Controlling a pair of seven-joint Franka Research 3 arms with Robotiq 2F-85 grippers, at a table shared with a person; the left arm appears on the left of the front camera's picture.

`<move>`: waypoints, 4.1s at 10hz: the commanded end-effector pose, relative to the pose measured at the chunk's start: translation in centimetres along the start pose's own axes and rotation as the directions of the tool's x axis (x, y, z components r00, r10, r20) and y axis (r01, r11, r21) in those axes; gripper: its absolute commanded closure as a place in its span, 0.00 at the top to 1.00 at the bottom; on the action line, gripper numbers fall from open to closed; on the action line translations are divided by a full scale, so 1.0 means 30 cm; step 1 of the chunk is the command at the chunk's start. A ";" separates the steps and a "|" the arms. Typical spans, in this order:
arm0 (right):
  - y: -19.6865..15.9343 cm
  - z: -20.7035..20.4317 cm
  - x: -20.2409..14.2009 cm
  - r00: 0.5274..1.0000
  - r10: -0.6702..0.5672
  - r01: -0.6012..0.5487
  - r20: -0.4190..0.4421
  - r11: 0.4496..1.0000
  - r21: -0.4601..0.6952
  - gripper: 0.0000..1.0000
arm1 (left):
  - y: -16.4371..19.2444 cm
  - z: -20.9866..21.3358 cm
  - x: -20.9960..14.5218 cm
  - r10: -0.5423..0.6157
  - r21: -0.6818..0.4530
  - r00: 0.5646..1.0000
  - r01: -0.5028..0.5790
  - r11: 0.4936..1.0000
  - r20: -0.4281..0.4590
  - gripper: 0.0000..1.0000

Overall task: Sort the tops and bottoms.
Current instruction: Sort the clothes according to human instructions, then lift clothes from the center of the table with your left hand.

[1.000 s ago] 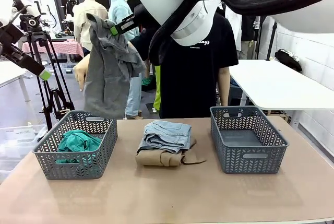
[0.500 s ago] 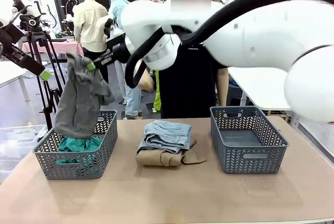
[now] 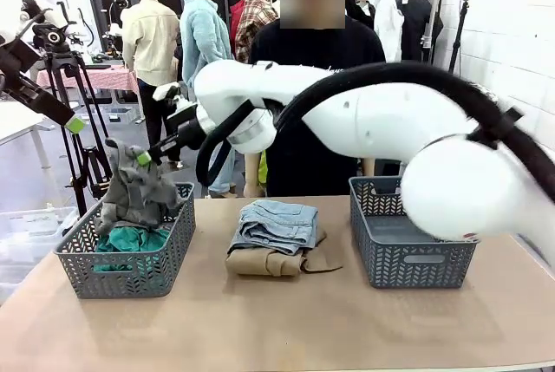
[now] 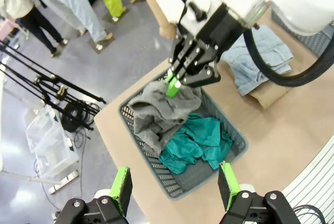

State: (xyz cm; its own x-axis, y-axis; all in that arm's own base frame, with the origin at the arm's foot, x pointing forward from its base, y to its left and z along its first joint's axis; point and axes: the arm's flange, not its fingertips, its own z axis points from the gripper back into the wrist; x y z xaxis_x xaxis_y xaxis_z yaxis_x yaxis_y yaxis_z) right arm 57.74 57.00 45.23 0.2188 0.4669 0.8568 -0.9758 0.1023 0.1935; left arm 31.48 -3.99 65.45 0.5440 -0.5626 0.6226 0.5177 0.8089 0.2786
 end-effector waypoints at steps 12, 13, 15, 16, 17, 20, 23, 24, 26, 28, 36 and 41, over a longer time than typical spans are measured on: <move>-0.067 -0.062 0.013 0.979 -0.085 0.093 -0.187 0.995 0.030 1.00 | 0.008 0.002 0.003 0.000 0.001 1.000 0.000 1.000 0.001 0.86; -0.049 -0.025 0.031 0.986 -0.079 0.084 -0.147 0.996 0.033 1.00 | 0.008 0.002 0.003 0.000 0.001 1.000 0.000 1.000 0.001 0.86; -0.016 0.071 0.065 0.998 -0.053 0.054 -0.044 0.998 0.021 1.00 | 0.008 0.002 0.003 0.000 0.001 1.000 0.000 1.000 0.001 0.86; -0.007 0.143 0.069 0.998 -0.059 0.059 0.013 0.998 -0.008 1.00 | 0.008 0.002 0.003 0.000 0.001 1.000 0.000 1.000 0.001 0.86; -0.005 0.223 0.054 0.994 -0.096 0.096 0.049 0.995 -0.007 1.00 | 0.008 0.002 0.003 0.000 0.001 1.000 0.000 1.000 0.001 0.86; -0.050 0.072 0.116 0.997 -0.062 0.062 -0.054 0.998 0.001 1.00 | 0.008 0.002 0.003 0.000 0.001 1.000 0.000 1.000 0.001 0.86; -0.050 0.072 0.116 0.997 -0.062 0.062 -0.054 0.998 0.001 1.00 | 0.008 0.002 0.003 0.000 0.001 1.000 0.000 1.000 0.001 0.86; -0.050 0.072 0.116 0.997 -0.062 0.062 -0.054 0.998 0.001 1.00 | 0.008 0.002 0.003 0.000 0.001 1.000 0.000 1.000 0.001 0.86; -0.050 0.072 0.116 0.997 -0.062 0.062 -0.054 0.998 0.001 1.00 | 0.008 0.002 0.003 0.000 0.001 1.000 0.000 1.000 0.001 0.86; -0.050 0.072 0.116 0.997 -0.062 0.062 -0.054 0.998 0.001 1.00 | 0.008 0.002 0.003 0.000 0.001 1.000 0.000 1.000 0.001 0.86; -0.050 0.072 0.116 0.997 -0.062 0.062 -0.054 0.998 0.001 1.00 | 0.008 0.002 0.003 0.000 0.001 1.000 0.000 1.000 0.001 0.86; -0.050 0.072 0.116 0.997 -0.062 0.062 -0.054 0.998 0.001 1.00 | 0.008 0.002 0.003 0.000 0.001 1.000 0.000 1.000 0.001 0.86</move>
State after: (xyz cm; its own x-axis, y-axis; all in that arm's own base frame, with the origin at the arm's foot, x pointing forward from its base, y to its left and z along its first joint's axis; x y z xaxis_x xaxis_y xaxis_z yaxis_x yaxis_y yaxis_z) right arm 59.97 56.62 48.66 0.2946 0.4917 0.8194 -0.9555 0.1362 0.2618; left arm 31.47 -3.99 65.47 0.5437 -0.5626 0.6228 0.5176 0.8089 0.2789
